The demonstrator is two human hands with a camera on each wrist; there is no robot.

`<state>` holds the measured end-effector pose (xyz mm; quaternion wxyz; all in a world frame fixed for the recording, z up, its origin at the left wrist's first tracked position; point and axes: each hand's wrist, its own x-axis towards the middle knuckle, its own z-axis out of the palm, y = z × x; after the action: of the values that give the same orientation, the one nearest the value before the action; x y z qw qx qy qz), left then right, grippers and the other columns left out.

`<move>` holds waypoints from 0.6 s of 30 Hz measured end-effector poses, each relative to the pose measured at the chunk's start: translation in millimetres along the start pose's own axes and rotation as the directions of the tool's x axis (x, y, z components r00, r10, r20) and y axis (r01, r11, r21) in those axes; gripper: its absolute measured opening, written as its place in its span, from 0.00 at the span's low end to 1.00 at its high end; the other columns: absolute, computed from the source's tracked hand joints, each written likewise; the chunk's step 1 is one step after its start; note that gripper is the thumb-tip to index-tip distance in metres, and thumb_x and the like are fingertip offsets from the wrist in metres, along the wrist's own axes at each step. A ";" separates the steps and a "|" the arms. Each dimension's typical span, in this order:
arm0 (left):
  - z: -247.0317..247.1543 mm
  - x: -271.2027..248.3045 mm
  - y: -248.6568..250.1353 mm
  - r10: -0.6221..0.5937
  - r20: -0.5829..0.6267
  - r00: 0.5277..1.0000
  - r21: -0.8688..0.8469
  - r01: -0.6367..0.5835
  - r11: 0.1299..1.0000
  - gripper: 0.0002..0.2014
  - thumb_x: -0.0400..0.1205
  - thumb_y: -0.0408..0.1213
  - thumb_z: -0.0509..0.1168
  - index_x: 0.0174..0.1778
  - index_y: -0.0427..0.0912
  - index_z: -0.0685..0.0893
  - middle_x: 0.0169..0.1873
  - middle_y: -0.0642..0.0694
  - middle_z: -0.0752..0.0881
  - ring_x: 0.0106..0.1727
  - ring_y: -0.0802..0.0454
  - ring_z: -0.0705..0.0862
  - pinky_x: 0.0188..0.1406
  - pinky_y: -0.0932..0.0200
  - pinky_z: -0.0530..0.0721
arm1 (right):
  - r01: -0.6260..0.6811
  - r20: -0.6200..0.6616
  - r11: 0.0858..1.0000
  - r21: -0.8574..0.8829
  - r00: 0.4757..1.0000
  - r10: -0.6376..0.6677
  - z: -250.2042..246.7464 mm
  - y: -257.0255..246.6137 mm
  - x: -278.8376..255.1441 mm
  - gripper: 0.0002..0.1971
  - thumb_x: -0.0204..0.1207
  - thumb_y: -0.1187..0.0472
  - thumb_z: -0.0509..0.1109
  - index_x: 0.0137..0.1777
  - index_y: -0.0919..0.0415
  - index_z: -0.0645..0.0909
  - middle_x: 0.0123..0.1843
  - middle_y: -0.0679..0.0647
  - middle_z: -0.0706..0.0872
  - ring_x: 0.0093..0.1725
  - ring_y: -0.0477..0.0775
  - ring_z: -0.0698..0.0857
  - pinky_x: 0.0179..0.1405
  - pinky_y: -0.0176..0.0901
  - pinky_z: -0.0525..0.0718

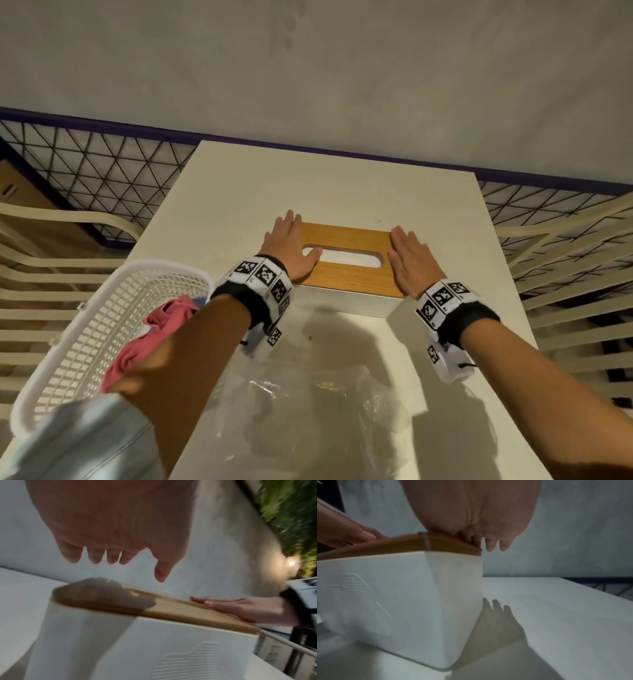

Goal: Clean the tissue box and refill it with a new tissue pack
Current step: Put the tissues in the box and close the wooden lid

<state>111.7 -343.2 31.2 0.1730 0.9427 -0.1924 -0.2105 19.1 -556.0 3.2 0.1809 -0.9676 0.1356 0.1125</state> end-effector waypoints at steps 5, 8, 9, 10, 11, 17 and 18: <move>21.1 20.9 -9.4 -0.046 0.097 0.994 0.105 0.035 0.994 0.36 0.84 0.55 0.45 0.80 0.41 0.35 0.81 0.47 0.33 0.82 0.45 0.35 0.82 0.46 0.41 | 0.002 -0.028 1.000 0.026 1.000 -0.001 13.3 0.5 4.8 0.26 0.85 0.53 0.39 0.81 0.57 0.43 0.85 0.52 0.44 0.83 0.53 0.46 0.81 0.49 0.40; 31.0 21.1 -14.4 0.007 0.011 1.000 0.133 -0.009 0.991 0.34 0.84 0.53 0.43 0.80 0.40 0.37 0.82 0.46 0.36 0.82 0.46 0.35 0.81 0.49 0.38 | 0.005 -0.045 0.996 0.089 0.999 -0.001 19.4 3.4 6.7 0.25 0.85 0.53 0.40 0.82 0.56 0.44 0.85 0.50 0.44 0.83 0.49 0.48 0.81 0.48 0.40; 32.5 20.8 -14.4 0.020 -0.010 1.000 0.146 -0.018 0.989 0.34 0.84 0.53 0.43 0.80 0.39 0.38 0.82 0.45 0.37 0.82 0.47 0.35 0.81 0.49 0.37 | 0.011 -0.046 0.993 0.118 0.999 -0.006 21.2 4.6 7.2 0.25 0.85 0.54 0.40 0.81 0.56 0.44 0.85 0.49 0.43 0.83 0.48 0.48 0.81 0.47 0.40; 33.0 20.5 -14.1 0.023 -0.018 1.000 0.153 -0.020 0.988 0.34 0.84 0.52 0.43 0.80 0.38 0.38 0.82 0.45 0.37 0.82 0.48 0.35 0.81 0.50 0.37 | 0.016 -0.047 0.988 0.152 0.999 -0.009 22.4 5.2 7.6 0.25 0.85 0.54 0.41 0.81 0.55 0.44 0.85 0.48 0.43 0.83 0.46 0.48 0.81 0.47 0.40; 33.3 20.7 -13.1 0.019 -0.019 1.000 0.152 -0.015 0.988 0.34 0.84 0.52 0.43 0.80 0.38 0.38 0.82 0.45 0.37 0.82 0.49 0.35 0.81 0.51 0.36 | 0.017 -0.049 0.981 0.192 0.999 -0.008 22.9 5.4 7.9 0.25 0.85 0.54 0.41 0.81 0.55 0.44 0.85 0.47 0.43 0.83 0.46 0.48 0.81 0.47 0.41; 33.6 19.0 -10.4 0.011 -0.040 0.999 0.120 -0.006 0.993 0.34 0.84 0.53 0.43 0.80 0.38 0.40 0.82 0.46 0.39 0.83 0.51 0.37 0.82 0.52 0.39 | -0.002 -0.078 0.932 0.362 0.996 0.032 24.0 1.6 6.8 0.25 0.85 0.56 0.43 0.81 0.54 0.46 0.84 0.45 0.44 0.81 0.47 0.57 0.74 0.40 0.58; 33.4 18.9 -10.7 0.011 -0.042 0.999 0.120 -0.006 0.993 0.34 0.84 0.53 0.44 0.80 0.38 0.40 0.82 0.46 0.39 0.83 0.51 0.37 0.82 0.51 0.39 | -0.001 -0.076 0.933 0.359 0.997 0.031 23.8 1.8 6.3 0.25 0.85 0.55 0.43 0.81 0.53 0.46 0.84 0.44 0.43 0.80 0.47 0.59 0.69 0.37 0.60</move>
<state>115.2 -350.3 -7.9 0.1211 0.9548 -0.2050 -0.1779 20.5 -549.9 -20.7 0.3478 -0.9210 0.1689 0.0484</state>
